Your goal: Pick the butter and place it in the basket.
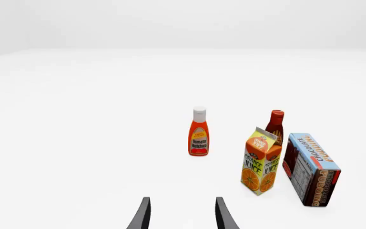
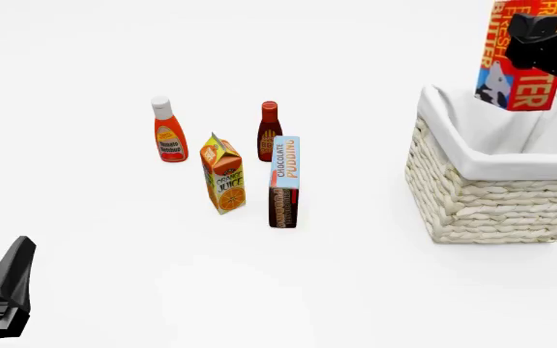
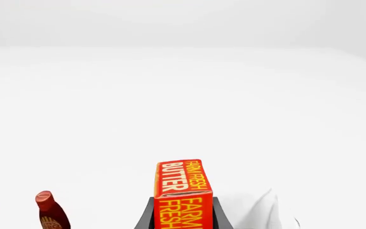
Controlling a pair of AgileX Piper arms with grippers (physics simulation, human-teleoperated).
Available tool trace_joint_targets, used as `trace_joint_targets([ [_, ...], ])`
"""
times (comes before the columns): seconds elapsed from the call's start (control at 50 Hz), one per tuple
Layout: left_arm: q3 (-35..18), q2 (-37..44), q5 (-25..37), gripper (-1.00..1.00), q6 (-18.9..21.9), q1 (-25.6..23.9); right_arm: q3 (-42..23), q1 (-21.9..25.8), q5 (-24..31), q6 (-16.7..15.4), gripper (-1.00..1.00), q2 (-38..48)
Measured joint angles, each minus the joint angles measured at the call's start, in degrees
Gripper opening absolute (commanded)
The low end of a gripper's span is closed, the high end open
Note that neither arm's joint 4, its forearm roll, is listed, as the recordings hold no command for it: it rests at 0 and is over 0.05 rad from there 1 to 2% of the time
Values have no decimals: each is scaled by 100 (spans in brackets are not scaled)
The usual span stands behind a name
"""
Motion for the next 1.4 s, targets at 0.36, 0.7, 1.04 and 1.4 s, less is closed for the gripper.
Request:
trace_joint_targets([
  [0.36, 0, 0, 0, 100, 0, 0, 150, -126, -151, 27, -100, 82],
  [0.7, 0, 0, 0, 100, 0, 0, 215, -184, -279, 54, -100, 194],
  [1.04, 0, 0, 0, 100, 0, 0, 196, -200, -379, 71, -100, 345],
  [1.4, 0, 0, 0, 100, 0, 0, 207, -230, -534, 106, -100, 552],
])
